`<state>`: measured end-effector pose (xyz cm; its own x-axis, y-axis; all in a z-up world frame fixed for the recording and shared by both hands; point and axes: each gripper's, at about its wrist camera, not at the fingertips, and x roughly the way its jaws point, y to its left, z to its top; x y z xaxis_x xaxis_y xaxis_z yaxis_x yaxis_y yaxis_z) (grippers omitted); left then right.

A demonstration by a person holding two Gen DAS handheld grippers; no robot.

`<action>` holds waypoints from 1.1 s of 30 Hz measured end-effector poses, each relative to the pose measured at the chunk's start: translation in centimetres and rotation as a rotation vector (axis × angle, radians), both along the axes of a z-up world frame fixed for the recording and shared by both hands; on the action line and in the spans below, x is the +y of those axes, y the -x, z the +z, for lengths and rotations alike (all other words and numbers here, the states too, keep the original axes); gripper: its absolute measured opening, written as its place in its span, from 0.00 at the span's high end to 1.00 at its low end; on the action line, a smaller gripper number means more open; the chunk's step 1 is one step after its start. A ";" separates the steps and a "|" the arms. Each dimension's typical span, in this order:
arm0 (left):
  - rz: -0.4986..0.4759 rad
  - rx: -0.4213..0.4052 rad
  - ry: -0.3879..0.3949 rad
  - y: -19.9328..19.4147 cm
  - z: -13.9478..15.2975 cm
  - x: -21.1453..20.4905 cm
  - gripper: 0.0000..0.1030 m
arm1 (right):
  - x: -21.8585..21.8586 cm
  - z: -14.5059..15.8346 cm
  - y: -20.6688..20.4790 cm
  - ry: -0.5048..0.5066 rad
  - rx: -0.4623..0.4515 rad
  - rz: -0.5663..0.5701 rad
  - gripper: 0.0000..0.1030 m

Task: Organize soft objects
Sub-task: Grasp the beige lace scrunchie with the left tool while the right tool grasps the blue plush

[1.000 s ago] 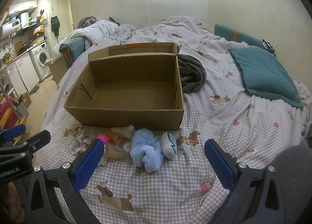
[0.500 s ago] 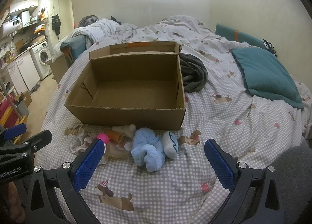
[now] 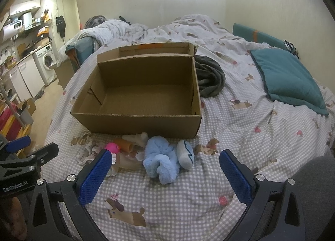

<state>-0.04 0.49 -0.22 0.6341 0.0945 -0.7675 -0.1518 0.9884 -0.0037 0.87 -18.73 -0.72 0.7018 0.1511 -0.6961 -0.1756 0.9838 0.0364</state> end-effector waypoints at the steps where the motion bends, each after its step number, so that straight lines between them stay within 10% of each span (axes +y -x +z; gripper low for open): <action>1: 0.000 0.012 0.004 -0.1 0.1 0.2 0.09 | 0.0 0.0 0.0 0.000 0.000 0.000 0.00; 14: 0.088 0.298 0.095 -7.1 0.0 6.4 0.09 | -1.5 1.7 -4.9 -0.090 0.167 0.072 0.00; 33: 0.012 0.605 0.290 -12.7 -11.3 4.0 0.27 | -5.3 -4.9 -11.1 -0.238 0.454 0.006 0.00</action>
